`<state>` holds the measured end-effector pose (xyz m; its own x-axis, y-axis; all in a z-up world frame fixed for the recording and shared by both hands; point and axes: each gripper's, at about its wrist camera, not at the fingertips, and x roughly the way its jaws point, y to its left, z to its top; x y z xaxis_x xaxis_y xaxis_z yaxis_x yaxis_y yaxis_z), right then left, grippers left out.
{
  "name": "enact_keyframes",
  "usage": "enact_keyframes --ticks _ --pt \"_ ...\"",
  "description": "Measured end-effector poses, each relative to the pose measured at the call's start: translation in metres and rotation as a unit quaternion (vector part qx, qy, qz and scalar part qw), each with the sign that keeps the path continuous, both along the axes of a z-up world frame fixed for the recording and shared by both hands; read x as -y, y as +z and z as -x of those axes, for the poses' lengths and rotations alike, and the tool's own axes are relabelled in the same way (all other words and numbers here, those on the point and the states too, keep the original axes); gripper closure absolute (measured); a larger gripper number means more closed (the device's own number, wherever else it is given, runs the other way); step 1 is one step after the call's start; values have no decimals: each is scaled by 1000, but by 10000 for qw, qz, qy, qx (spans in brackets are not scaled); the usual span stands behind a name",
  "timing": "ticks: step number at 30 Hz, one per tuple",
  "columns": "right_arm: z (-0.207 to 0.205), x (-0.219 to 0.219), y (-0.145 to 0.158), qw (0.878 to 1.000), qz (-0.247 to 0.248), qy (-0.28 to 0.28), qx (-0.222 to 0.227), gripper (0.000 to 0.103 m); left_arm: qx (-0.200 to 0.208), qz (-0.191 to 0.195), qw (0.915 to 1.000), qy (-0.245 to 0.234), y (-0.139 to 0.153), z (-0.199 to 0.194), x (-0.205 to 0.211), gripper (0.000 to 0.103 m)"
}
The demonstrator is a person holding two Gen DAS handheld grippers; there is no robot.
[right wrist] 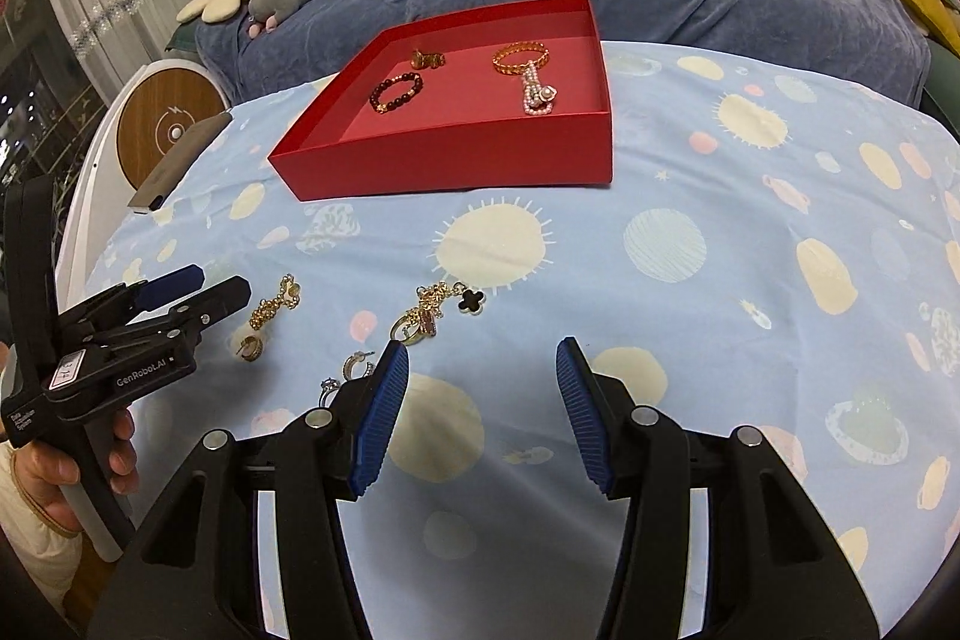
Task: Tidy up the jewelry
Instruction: 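Withdraw both tools from the box toward the remaining jewelry, then grasp the gold chain with the left tool while the right tool grasps the clover pendant necklace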
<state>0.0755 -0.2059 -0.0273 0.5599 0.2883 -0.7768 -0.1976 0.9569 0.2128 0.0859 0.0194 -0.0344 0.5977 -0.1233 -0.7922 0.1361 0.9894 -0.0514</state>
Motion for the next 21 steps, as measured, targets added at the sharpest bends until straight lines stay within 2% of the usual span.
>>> enact_keyframes --ticks 10,14,17,21 --pt "-4 -12 -7 9998 41 178 -91 53 -181 -15 9997 -151 -16 -2 5 38" --pt "-4 -13 -7 9997 36 199 -96 53 -257 104 9995 -115 -22 -4 2 48" --pt "-4 -13 -8 9998 39 199 -94 53 -184 16 9997 -136 -22 -4 5 54" --pt "-8 -12 -9 9998 16 157 -115 53 -53 -160 9997 -189 -23 -2 11 68"
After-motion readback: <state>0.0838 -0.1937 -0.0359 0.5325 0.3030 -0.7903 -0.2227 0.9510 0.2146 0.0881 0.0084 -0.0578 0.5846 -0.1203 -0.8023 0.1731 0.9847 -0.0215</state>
